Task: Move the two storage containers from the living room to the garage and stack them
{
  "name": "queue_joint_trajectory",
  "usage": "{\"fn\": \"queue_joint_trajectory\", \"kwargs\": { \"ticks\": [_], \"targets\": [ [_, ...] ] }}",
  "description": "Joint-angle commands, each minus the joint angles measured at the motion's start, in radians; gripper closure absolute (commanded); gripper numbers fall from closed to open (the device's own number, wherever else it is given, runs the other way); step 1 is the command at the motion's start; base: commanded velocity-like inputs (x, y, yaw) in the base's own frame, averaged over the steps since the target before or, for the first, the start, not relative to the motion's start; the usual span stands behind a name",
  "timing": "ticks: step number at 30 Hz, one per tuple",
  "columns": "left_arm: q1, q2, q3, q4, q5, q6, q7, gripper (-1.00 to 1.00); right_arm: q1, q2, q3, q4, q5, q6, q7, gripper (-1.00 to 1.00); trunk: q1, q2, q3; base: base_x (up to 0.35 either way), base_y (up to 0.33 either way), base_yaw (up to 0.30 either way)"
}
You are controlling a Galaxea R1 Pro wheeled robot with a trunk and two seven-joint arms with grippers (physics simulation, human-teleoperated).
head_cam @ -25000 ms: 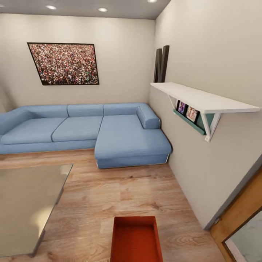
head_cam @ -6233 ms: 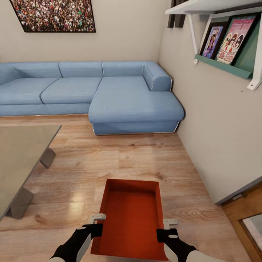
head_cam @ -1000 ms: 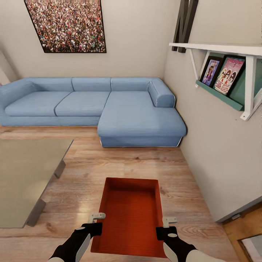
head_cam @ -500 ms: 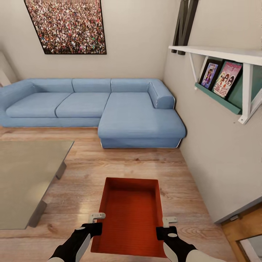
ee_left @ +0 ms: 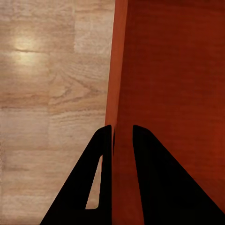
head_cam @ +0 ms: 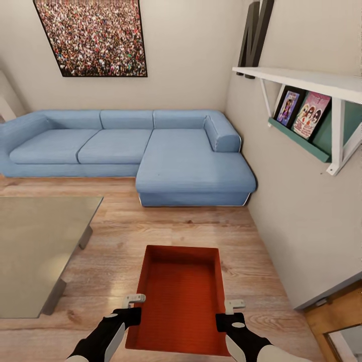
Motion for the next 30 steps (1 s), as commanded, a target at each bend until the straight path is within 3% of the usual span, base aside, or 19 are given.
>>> {"fn": "queue_joint_trajectory", "kwargs": {
  "ticks": [1,9,30],
  "targets": [
    [0.000,0.001,-0.010,-0.005,-0.005,0.000,0.011,1.00,-0.001,-0.001,0.019,0.020,-0.028,-0.004,-0.004,1.00,-0.004,0.007,0.003,0.000,0.000,0.000],
    [0.000,0.001,-0.010,-0.005,-0.005,0.000,0.011,1.00,-0.001,-0.002,0.020,0.020,-0.029,-0.005,-0.005,1.00,-0.035,0.063,0.029,0.000,0.000,0.000],
    [0.000,0.001,-0.011,-0.005,-0.005,0.000,0.011,1.00,-0.001,-0.001,0.020,0.020,-0.029,-0.005,-0.005,1.00,-0.115,0.210,0.126,0.000,0.000,0.000]
  ]
}}
